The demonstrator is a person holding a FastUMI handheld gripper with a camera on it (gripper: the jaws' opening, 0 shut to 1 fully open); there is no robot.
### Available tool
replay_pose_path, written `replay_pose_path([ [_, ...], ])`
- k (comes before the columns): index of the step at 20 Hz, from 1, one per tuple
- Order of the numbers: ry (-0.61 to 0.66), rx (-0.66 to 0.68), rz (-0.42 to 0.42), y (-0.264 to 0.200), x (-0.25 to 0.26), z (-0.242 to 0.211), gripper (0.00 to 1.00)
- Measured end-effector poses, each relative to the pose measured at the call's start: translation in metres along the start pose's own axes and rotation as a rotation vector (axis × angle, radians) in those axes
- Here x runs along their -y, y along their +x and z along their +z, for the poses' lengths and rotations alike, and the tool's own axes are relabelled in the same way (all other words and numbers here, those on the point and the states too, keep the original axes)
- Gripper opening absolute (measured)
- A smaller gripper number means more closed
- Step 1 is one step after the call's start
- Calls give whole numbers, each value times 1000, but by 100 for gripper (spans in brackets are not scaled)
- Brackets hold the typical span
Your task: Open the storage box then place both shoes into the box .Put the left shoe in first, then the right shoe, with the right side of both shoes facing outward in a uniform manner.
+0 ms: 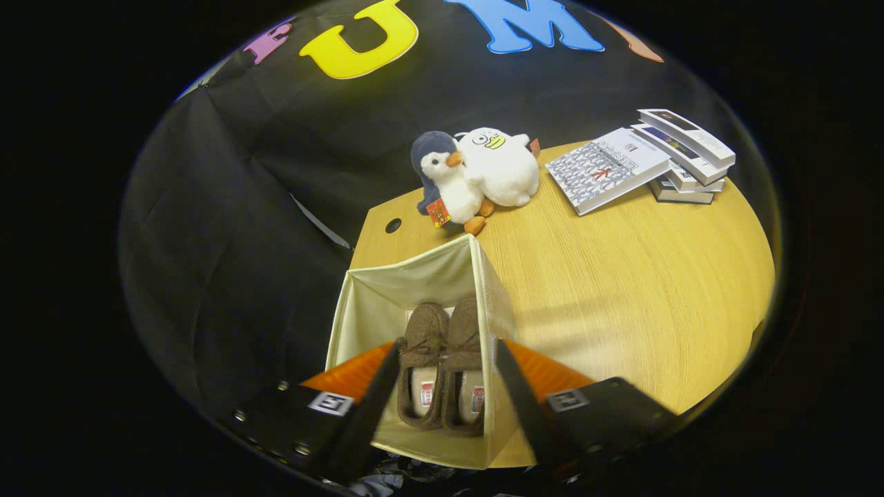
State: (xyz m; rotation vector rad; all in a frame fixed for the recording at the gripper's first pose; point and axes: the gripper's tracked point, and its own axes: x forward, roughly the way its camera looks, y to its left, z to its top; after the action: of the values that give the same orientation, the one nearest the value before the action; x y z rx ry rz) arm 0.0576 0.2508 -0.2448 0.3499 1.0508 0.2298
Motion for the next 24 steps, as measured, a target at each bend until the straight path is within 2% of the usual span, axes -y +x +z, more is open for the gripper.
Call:
replay_pose_path([
  [1,-21,16,0,-8,2,3,100],
  [9,-268,207,32,-74,4,43,98],
  [14,-309,342,0,-130,34,74,98],
  [20,-385,493,-108,-185,92,99,98],
  [24,-403,639,-208,-228,128,114,98],
])
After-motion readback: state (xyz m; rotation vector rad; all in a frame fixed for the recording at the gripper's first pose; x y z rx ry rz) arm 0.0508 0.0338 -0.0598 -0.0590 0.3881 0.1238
